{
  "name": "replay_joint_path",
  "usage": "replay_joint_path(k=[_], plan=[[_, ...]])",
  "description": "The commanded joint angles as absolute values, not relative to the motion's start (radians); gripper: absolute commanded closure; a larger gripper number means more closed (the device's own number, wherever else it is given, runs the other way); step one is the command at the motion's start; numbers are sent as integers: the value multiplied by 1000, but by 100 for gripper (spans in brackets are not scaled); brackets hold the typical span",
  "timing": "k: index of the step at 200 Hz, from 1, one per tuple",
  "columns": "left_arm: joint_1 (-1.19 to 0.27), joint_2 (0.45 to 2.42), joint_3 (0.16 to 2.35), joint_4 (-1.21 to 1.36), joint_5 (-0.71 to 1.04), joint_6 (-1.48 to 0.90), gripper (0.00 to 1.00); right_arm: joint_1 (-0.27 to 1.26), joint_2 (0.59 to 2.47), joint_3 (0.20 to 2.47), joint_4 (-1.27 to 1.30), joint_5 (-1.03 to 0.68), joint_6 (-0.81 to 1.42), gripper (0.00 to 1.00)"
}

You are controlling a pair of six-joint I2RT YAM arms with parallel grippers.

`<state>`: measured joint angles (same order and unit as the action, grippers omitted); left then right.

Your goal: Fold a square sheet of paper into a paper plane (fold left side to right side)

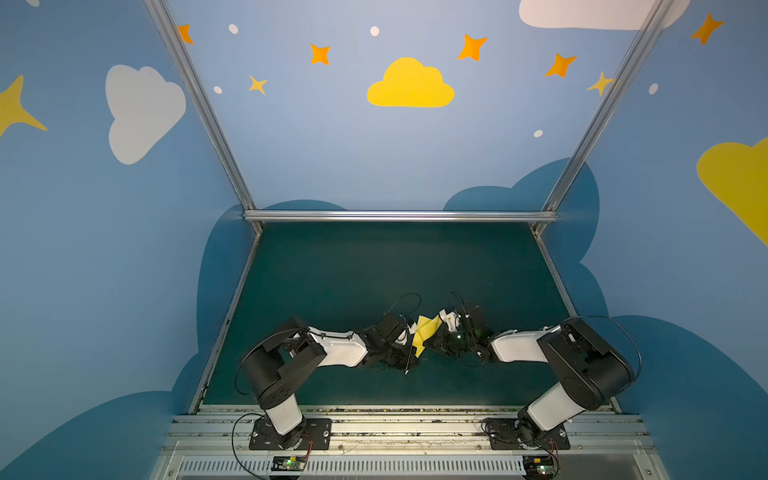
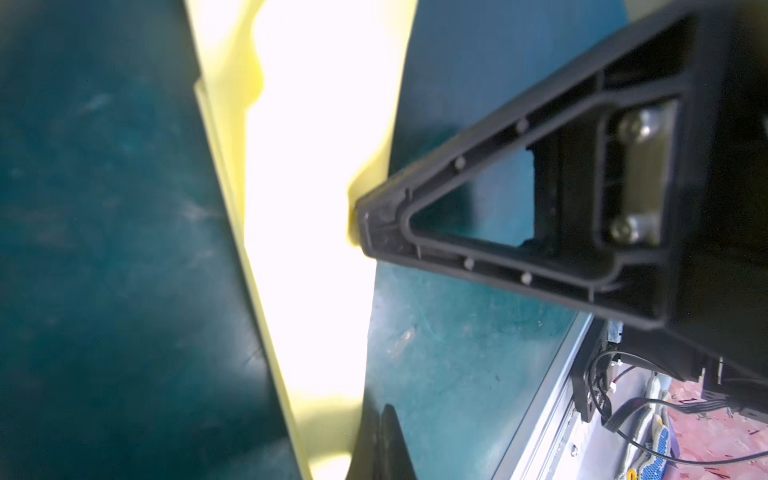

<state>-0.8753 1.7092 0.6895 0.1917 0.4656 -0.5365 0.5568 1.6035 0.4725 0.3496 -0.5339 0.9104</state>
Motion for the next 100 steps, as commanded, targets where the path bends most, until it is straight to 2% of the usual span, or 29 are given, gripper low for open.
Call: replay_joint_path(k=[1, 100], plan=[[-882, 1778, 640, 107, 414, -537, 97, 510, 1629, 463, 195, -457, 860, 100], [-876, 1785, 615, 131, 433, -545, 97, 283, 1751, 603, 66, -480, 789, 100]])
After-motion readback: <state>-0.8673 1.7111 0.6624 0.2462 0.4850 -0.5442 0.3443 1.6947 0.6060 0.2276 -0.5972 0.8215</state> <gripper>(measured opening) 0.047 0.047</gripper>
